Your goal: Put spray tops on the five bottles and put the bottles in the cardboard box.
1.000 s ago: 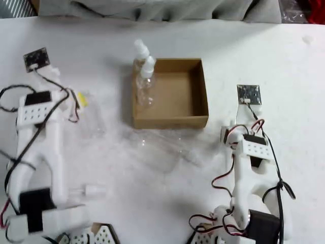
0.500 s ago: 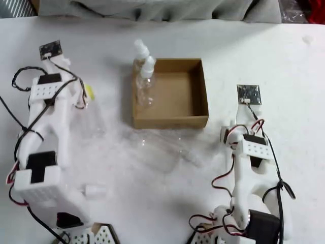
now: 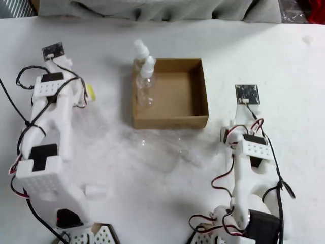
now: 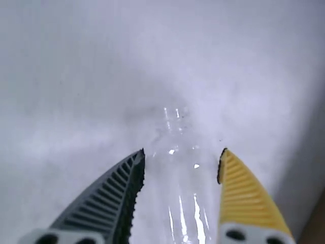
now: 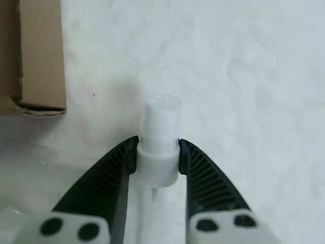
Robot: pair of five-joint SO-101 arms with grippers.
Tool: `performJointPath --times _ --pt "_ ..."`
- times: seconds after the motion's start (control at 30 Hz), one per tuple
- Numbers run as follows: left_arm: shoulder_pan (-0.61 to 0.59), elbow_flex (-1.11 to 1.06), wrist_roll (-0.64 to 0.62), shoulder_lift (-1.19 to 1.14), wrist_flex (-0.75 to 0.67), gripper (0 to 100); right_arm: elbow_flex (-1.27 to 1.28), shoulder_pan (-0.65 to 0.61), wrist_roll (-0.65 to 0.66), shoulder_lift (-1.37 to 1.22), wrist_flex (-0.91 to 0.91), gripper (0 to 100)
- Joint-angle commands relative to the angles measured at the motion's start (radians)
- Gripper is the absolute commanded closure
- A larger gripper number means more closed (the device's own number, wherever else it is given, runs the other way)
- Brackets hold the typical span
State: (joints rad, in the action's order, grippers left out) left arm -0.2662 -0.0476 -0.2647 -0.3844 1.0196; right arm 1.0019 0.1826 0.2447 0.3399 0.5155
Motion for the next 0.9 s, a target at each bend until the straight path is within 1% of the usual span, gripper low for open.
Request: performJointPath --times 0.0,0.1,0.27,0.47,0.53,0.67,0.77,0.87 --pt "0.012 0.046 -0.006 -0.027 0.015 78 -0.038 -0.013 0.023 -0.002 0.001 98.4" --pt "0.008 0.046 -0.006 -0.031 0.018 78 -0.038 -0.015 0.023 -0.002 0.001 98.4" --pt "0.013 0.052 -0.005 -0.03 0.074 77 -0.038 -0.015 0.025 -0.002 -0.015 98.4" --pt "0.028 0.046 -0.005 0.018 0.158 64 -0.038 -0.015 0.025 -0.002 -0.022 98.4" --pt "0.035 0.046 -0.005 0.045 0.192 65 -0.038 -0.015 0.025 -0.004 -0.027 98.4" --pt "0.033 0.044 -0.006 0.067 0.221 70 -0.038 -0.015 0.025 -0.004 -0.027 98.4" --pt "0.035 0.046 -0.006 0.042 0.258 70 -0.038 -0.015 0.025 -0.004 -0.027 98.4" --pt "0.035 0.054 -0.012 0.005 0.232 71 -0.038 -0.015 0.025 -0.004 -0.027 98.4"
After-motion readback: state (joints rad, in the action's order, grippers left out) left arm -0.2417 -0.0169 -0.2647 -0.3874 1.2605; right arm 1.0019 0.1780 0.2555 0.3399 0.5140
